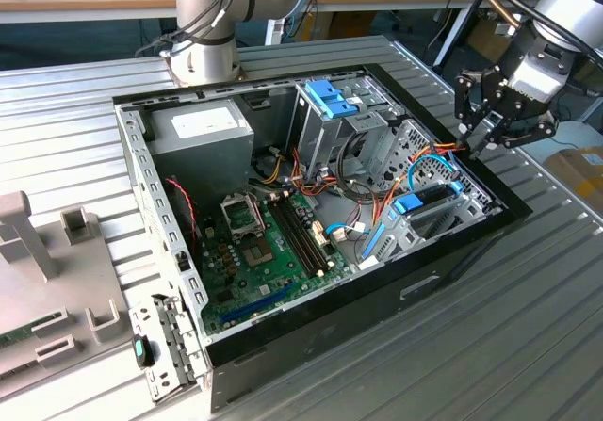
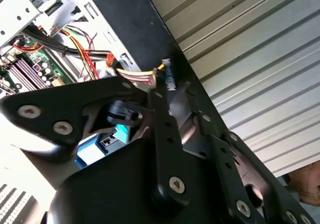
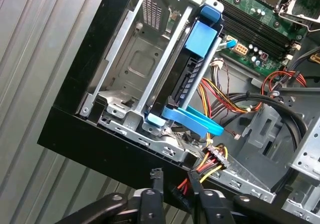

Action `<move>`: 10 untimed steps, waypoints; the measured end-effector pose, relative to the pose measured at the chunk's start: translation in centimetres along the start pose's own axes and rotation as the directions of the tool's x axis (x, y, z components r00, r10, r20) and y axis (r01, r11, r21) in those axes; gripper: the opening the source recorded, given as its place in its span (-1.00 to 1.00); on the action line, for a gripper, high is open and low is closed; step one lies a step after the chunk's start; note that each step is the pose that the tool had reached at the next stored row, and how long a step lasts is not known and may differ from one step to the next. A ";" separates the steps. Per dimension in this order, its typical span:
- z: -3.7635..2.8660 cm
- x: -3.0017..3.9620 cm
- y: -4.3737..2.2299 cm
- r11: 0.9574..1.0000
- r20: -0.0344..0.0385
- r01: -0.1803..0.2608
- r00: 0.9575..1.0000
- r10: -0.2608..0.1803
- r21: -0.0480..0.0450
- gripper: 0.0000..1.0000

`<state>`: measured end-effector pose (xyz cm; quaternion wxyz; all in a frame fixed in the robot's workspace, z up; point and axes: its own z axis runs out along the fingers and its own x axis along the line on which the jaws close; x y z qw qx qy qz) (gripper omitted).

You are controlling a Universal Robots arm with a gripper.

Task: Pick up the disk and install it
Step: 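Insert the first disk wire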

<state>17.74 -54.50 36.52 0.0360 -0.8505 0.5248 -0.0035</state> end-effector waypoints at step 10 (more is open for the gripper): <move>-0.29 0.09 -0.20 1.000 0.000 0.000 1.000 0.000 0.000 -0.51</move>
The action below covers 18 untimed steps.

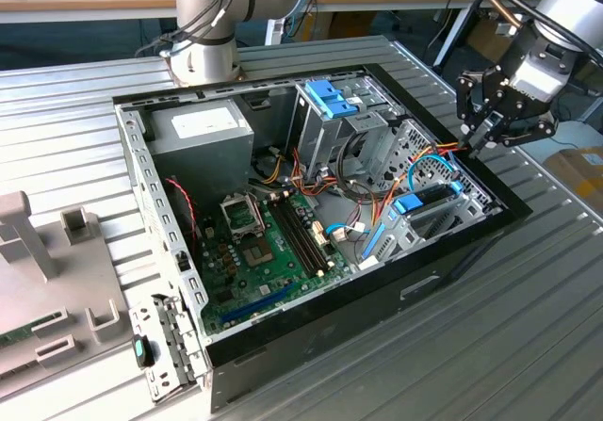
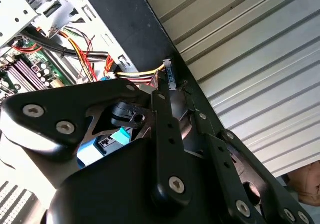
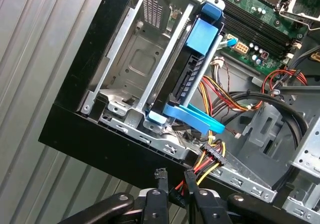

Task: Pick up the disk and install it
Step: 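Insert the first disk wire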

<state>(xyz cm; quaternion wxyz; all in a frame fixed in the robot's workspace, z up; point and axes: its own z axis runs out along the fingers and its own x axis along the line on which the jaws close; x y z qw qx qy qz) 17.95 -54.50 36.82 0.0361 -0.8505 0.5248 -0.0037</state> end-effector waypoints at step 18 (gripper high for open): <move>-0.63 0.04 -0.01 0.954 0.015 0.299 0.954 -0.299 -0.009 -0.51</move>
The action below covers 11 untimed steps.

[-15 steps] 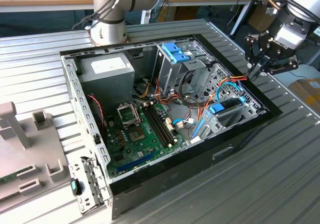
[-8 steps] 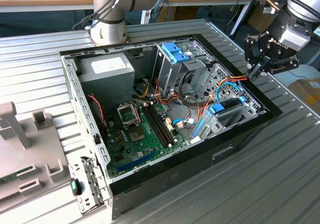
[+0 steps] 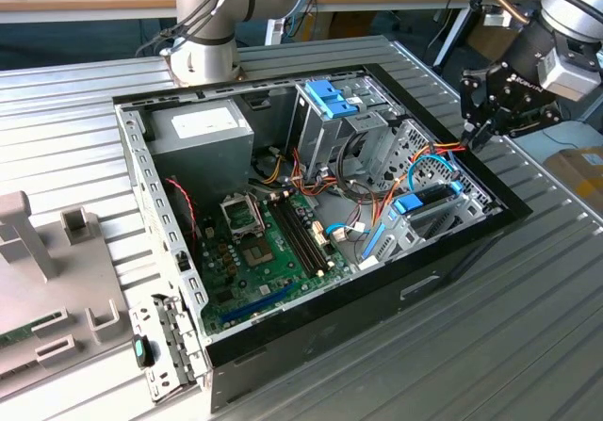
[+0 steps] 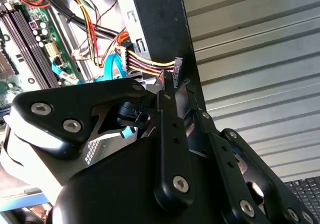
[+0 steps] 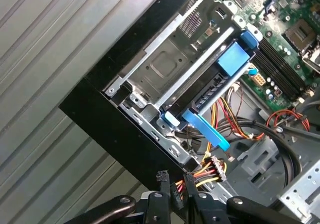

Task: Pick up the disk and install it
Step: 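Insert the first disk wire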

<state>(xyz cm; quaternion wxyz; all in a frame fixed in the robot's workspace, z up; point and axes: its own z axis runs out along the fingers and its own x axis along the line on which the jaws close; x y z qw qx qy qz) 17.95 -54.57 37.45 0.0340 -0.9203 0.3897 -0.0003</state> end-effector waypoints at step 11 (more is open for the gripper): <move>0.84 0.19 0.22 1.000 0.000 0.005 1.000 -0.005 -0.011 -0.51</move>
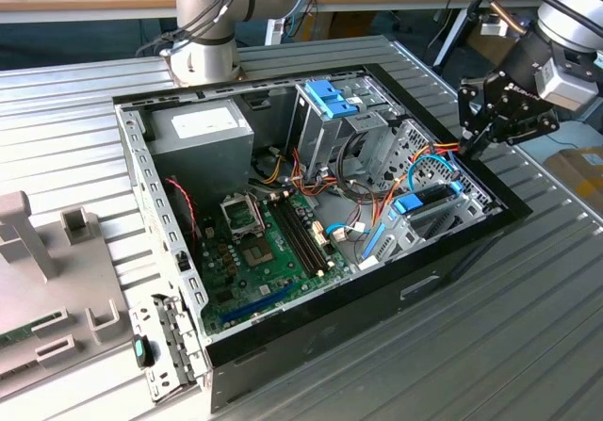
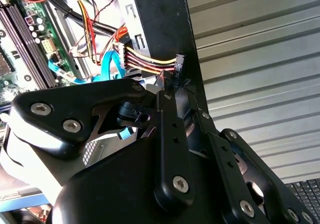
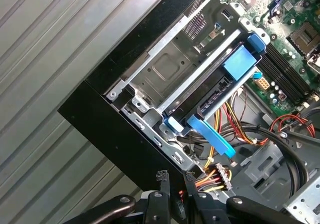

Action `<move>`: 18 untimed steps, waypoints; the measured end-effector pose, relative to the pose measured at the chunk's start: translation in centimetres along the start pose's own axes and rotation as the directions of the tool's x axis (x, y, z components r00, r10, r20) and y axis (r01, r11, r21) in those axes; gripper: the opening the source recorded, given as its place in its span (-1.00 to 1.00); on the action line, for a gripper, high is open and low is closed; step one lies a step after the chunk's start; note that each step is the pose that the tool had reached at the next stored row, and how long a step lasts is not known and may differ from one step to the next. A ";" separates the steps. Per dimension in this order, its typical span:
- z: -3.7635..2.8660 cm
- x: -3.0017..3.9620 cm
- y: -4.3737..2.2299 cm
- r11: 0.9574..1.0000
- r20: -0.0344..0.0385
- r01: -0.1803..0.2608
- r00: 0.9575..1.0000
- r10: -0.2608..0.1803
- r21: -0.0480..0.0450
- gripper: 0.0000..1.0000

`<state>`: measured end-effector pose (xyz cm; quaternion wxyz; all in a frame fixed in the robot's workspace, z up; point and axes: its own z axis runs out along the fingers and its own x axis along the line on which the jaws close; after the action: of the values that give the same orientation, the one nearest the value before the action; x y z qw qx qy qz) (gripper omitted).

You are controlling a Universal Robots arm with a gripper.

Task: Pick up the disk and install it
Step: 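Insert the first disk wire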

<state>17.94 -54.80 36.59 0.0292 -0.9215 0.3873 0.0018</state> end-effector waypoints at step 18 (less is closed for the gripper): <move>-0.81 -0.07 0.00 1.000 -0.007 0.001 1.000 -0.001 -0.001 -0.67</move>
<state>17.88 -54.80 37.40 0.0272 -0.9217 0.3869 -0.0010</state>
